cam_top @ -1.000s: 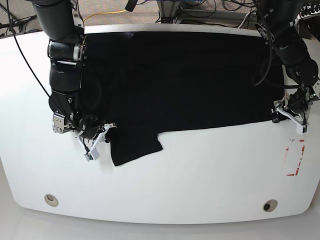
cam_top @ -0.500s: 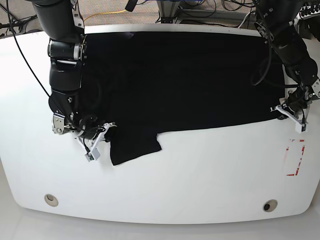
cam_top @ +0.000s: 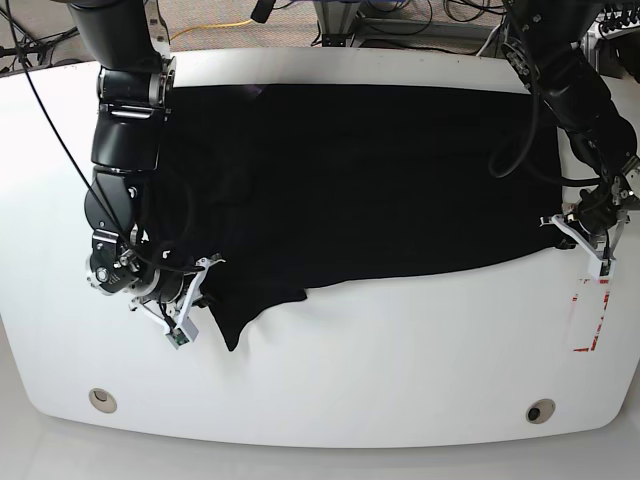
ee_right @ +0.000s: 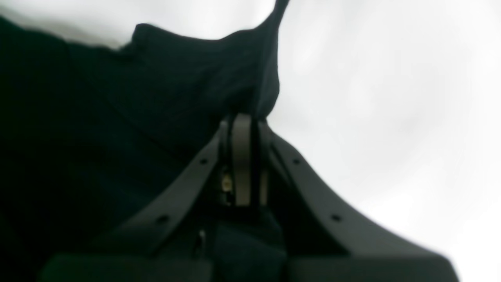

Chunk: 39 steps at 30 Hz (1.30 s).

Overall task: Fold the T-shirt properly
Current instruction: 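Fold the hem up over the shirt toward the collar with both grippers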

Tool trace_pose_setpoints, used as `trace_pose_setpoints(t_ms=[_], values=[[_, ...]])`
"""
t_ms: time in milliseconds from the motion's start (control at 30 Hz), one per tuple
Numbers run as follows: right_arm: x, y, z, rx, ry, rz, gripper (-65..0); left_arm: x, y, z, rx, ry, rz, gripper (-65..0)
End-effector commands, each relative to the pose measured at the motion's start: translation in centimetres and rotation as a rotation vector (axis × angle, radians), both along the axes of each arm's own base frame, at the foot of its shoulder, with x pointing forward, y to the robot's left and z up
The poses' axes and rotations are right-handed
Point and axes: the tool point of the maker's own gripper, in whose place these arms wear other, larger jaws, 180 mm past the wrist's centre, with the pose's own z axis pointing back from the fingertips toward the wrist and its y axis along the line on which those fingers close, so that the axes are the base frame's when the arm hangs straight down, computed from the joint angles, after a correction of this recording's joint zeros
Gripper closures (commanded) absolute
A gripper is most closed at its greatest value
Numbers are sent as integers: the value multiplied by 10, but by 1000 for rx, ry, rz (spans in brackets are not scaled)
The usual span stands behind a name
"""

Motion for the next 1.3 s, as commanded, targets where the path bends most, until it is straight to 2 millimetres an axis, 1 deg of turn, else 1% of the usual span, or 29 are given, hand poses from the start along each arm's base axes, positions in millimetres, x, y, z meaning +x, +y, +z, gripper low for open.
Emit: trace_pose_setpoints(t_ms=[0, 100, 133, 200, 267, 367, 500, 600, 667, 700, 767, 833, 1133, 1233, 1267], values=[[7, -8, 33, -31, -95, -2, 0, 12, 12, 35, 62, -77, 4, -4], [-3, -18, 41, -65, -108, -25, 0, 13, 2, 46, 81, -91, -5, -4], [-6, -22, 44, -76, -111, -34, 0, 11, 2, 50, 97, -93, -5, -4], [-15, -30, 44, -98, -102, -53, 0, 1, 3, 52, 130, -75, -8, -4], [-24, -38, 48, -119, -108, -74, 0, -6, 4, 59, 174, -65, -11, -4], [-39, -43, 51, -154, -110, -83, 0, -11, -4, 68, 198, -67, -13, -4], [-66, -56, 52, -214, -99, -110, 0, -35, -4, 71, 265, -28, -13, -4], [-83, -62, 52, -233, -94, -134, 0, -47, -7, 75, 306, -16, -22, -4], [-92, -62, 51, -246, -93, -134, 0, -53, -12, 70, 303, -5, -26, -4], [-101, -63, 47, -259, -81, -133, 0, -60, -13, 67, 304, 3, -23, -4], [-112, -65, 43, -270, -66, -138, 0, -67, -14, 65, 312, 15, -25, -4], [-124, -64, 35, -266, -43, -145, 0, -79, -14, 56, 317, 49, -31, -4], [-169, -69, -1, -221, 77, -211, -11, -110, -15, 29, 315, 143, -52, -10], [-180, -66, -10, -214, 110, -211, -44, -114, -15, 26, 315, 157, -54, -11], [-183, -66, -13, -212, 118, -210, -75, -114, -15, 26, 317, 159, -55, -14]])
